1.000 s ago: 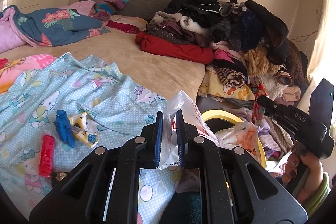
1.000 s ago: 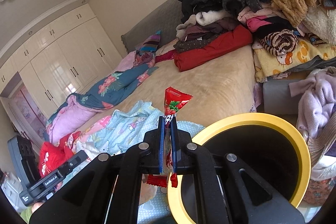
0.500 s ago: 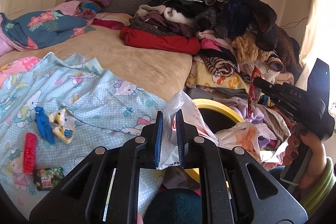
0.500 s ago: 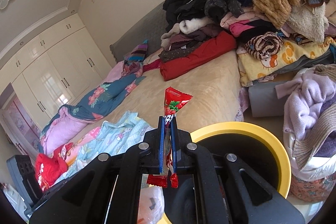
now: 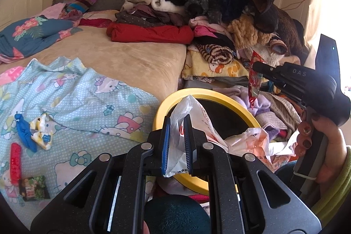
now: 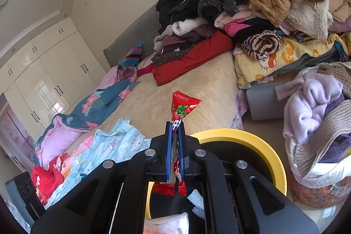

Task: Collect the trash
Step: 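Open the left tool to drop the white bag while the right tool releases the red wrapper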

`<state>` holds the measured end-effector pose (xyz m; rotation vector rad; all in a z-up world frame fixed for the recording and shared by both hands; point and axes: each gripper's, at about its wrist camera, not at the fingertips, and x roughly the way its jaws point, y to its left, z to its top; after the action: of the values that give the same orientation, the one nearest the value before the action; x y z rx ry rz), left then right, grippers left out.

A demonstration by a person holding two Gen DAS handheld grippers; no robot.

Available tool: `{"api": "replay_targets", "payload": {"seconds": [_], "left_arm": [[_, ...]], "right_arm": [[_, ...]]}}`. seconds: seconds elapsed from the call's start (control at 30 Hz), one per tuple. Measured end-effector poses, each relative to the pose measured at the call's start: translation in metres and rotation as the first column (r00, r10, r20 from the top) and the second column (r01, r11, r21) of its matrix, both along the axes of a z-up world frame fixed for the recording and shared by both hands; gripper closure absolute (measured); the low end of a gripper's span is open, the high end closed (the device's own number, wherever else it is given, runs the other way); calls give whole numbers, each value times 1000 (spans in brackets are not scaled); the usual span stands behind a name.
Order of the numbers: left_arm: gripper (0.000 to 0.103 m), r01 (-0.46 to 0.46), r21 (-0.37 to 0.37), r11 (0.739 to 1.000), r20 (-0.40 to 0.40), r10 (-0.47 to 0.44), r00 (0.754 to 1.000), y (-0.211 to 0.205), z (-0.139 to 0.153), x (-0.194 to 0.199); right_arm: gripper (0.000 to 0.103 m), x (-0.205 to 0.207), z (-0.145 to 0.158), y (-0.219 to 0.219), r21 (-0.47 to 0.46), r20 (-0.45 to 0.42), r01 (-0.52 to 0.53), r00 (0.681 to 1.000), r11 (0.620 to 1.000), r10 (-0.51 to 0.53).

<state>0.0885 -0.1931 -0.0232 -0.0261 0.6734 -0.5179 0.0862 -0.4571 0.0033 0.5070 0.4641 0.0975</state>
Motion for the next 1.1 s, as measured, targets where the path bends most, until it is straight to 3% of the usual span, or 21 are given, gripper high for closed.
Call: {"api": "replay_targets", "payload": {"seconds": [0.33,1.1], "left_arm": [[95,45,39,998,-22,-44,999,-26,-19,3],[95,131,45,990,-78,-128,989,-59,-48,8]], "right_arm": [[97,4,-10,-11,0,-32,20,999,1000,-20],[94,20,-38,-22,0,-137,23,990,1000,-23]]}}
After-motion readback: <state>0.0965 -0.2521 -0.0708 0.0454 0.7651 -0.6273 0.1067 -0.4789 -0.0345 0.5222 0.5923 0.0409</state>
